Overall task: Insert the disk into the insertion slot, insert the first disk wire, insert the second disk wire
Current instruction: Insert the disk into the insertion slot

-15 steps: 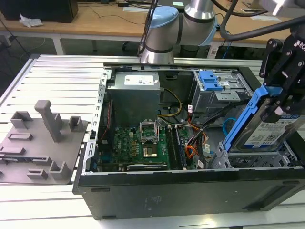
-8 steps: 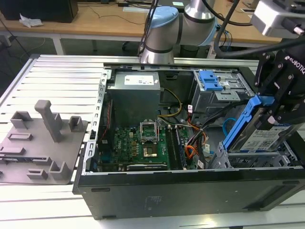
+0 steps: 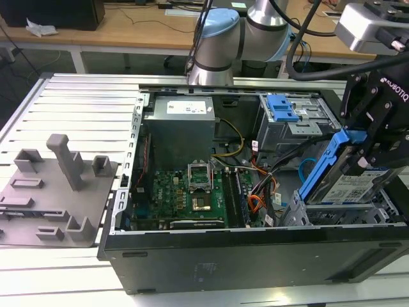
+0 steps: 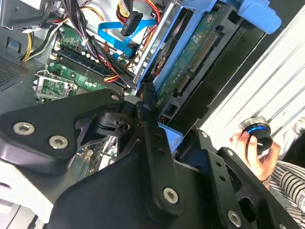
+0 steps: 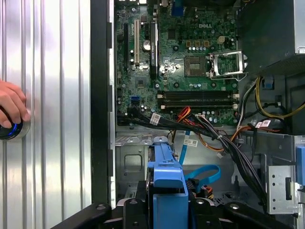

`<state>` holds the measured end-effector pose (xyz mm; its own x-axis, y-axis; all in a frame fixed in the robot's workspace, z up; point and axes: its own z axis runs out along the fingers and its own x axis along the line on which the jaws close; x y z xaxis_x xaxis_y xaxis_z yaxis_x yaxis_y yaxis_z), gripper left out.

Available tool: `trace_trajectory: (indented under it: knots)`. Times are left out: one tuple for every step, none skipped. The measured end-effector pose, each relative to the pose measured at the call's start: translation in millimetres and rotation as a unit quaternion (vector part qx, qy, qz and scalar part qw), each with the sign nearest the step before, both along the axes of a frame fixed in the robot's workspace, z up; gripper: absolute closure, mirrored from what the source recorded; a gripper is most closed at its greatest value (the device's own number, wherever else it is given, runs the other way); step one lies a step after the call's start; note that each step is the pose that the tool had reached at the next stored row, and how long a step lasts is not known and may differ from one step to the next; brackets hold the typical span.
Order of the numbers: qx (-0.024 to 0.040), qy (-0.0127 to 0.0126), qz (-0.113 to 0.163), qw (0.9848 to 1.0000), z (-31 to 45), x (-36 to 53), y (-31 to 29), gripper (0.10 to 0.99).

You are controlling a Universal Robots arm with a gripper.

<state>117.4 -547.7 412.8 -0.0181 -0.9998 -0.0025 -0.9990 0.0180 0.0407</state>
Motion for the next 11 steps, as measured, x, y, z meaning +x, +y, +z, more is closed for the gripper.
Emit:
trace_trajectory:
  knots:
    - [-0.0001, 0.0, 0.0, 1.0, 0.0, 0.0, 0.0, 0.722]
    - [0.0, 0.0, 0.0, 1.0, 0.0, 0.0, 0.0, 0.651]
    - [-0.0001, 0.0, 0.0, 1.0, 0.0, 0.0, 0.0, 0.588]
    - [0.0, 0.0, 0.0, 1.0, -0.1, 0.0, 0.0, 0.525]
    - [0.0, 0.0, 0.0, 1.0, -0.1, 0.0, 0.0, 0.525]
    - [0.0, 0.0, 0.0, 1.0, -0.1, 0.0, 0.0, 0.525]
    - [0.0, 0.0, 0.0, 1.0, -0.1, 0.0, 0.0, 0.525]
    - [-0.0001, 0.0, 0.0, 1.0, -0.1, 0.0, 0.0, 0.525]
    - [0.0, 0.0, 0.0, 1.0, -0.2, 0.0, 0.0, 0.525]
    - [0.0001, 0.0, 0.0, 1.0, -1.4, 0.0, 0.0, 0.525]
    - [0.0, 0.0, 0.0, 1.0, -3.1, 0.0, 0.0, 0.525]
